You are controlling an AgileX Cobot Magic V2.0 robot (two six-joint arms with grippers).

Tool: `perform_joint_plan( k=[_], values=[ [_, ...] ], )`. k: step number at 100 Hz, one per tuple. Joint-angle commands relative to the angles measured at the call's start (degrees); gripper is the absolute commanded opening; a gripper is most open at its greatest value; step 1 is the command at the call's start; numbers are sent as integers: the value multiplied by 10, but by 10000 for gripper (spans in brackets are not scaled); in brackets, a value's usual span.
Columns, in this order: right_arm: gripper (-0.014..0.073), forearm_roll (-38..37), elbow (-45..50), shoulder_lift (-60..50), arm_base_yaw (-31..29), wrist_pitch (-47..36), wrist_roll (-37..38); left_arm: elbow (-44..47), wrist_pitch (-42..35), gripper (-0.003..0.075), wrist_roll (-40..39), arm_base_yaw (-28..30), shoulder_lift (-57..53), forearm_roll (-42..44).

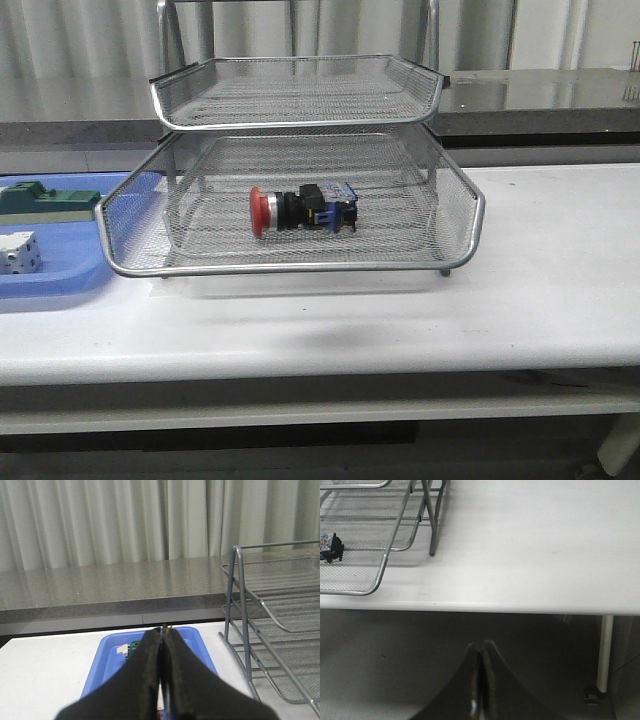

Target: Place button on rack with both arms

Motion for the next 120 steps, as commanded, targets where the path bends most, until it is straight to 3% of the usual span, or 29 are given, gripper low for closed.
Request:
perform_joint_plan(
  k=[1, 20, 46, 92, 120],
  values=[
    [-69, -5, -18, 5, 1, -43, -2, -16, -46, -21, -7, 0, 4, -7],
    [-69, 23, -18, 12, 1, -89, -2, -16, -46, -21, -7, 0, 4, -7],
    [-69, 165, -18, 115, 3, -129, -13, -16, -46, -21, -7, 0, 4, -7],
    [-69, 404, -18, 370, 6, -174, -205, -16, -46, -21, -7, 0, 4, -7],
    [-69, 441, -18, 473, 93, -241, -229, -16, -46, -21, -7, 0, 4, -7]
  ],
)
